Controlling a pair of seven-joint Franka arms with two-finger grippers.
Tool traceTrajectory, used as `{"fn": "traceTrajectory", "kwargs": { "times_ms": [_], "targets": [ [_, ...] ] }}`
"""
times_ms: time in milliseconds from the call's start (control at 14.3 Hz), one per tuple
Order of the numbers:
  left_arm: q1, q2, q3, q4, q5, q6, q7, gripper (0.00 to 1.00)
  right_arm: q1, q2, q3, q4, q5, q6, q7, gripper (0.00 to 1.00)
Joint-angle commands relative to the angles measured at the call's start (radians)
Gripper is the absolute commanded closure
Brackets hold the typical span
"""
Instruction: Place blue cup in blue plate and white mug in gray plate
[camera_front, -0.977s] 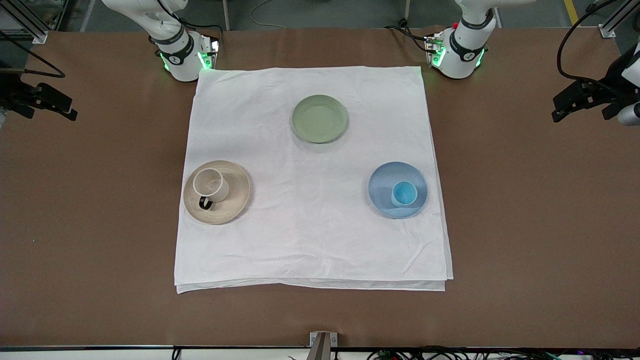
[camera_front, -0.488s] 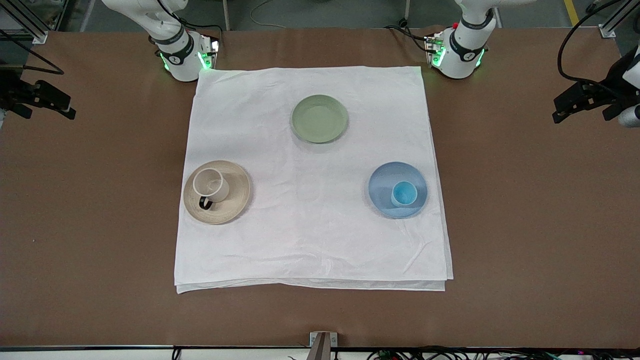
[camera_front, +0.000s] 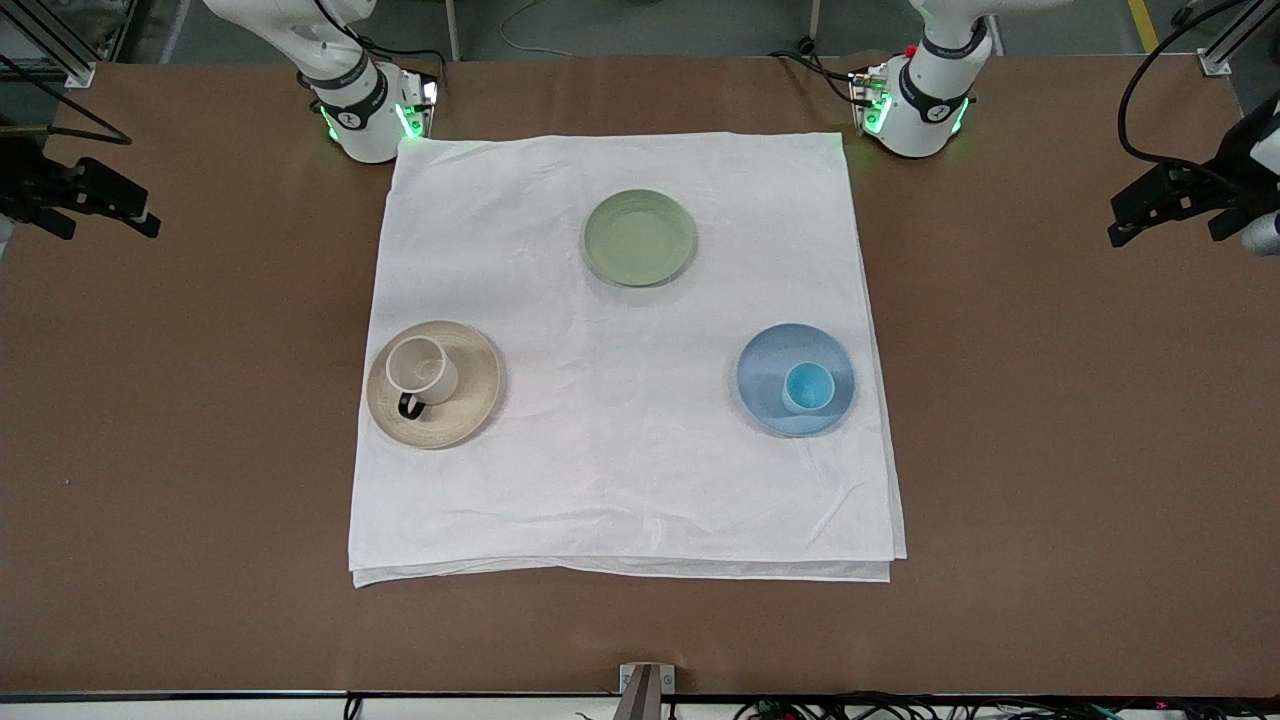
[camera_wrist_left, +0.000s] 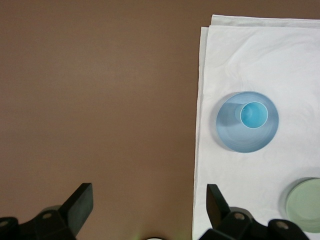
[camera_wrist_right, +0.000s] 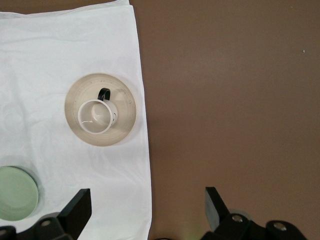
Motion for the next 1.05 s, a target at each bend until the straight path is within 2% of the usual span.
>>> {"fn": "traceTrajectory", "kwargs": {
  "times_ms": [0,209,977],
  "targets": [
    [-0.002,-0.013,0.001,-0.004,-0.026,0.0,0.02,0.0,-0.006,-0.032,0.001,-0.035,0.005,0.007,-0.037,0.0],
    [-0.005,-0.015,-0.002,-0.007,-0.026,-0.001,0.021,0.0,-0.001,-0.032,0.011,-0.033,-0.053,0.006,-0.048,0.0],
    [0.0,-0.005,0.0,-0.002,-0.043,-0.001,0.064,0.0,-0.006,-0.032,0.011,-0.032,-0.047,0.001,-0.04,0.0]
  ]
}}
